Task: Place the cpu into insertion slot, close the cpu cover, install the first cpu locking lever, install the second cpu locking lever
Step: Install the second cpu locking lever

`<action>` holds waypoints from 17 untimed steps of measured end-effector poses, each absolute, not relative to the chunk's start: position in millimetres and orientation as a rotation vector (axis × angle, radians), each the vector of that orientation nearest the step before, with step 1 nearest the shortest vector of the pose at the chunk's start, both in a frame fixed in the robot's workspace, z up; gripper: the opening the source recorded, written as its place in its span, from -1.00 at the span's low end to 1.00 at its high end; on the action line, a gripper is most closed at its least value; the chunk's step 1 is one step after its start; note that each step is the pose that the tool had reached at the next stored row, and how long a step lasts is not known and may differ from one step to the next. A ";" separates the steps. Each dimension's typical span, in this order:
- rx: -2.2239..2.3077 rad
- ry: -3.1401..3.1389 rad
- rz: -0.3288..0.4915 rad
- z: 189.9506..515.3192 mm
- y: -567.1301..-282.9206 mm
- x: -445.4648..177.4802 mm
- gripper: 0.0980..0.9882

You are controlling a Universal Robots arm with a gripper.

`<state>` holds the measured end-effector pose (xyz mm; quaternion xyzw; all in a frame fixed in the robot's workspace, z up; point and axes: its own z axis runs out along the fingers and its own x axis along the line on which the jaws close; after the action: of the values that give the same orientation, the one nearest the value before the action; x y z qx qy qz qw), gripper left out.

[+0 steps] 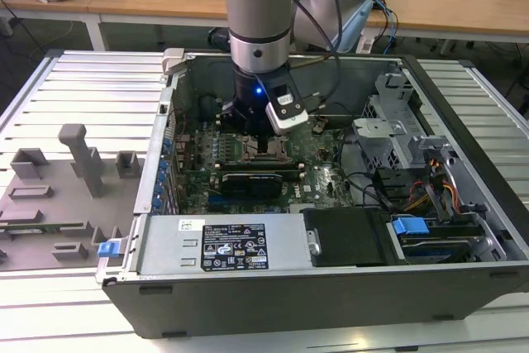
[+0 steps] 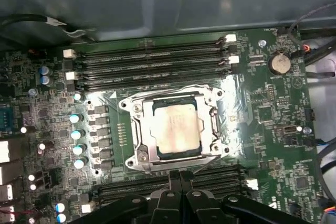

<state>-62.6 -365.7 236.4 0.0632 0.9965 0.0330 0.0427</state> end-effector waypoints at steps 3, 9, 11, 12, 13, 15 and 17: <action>0.195 3.047 0.133 234.3 -370.5 -66.2 -0.98; 0.197 3.044 0.191 230.3 -379.7 -72.7 -0.98; 0.198 3.043 0.213 228.5 -384.0 -75.1 -0.98; 0.199 3.043 0.224 227.8 -385.4 -76.0 -0.98; 0.199 3.042 0.235 227.3 -386.3 -76.6 -0.98; 0.201 3.039 0.272 225.9 -388.8 -78.7 -0.98; 0.201 3.038 0.296 224.6 -390.9 -80.4 -0.98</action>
<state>-80.4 -390.9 224.6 0.0658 0.9923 0.0966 0.0413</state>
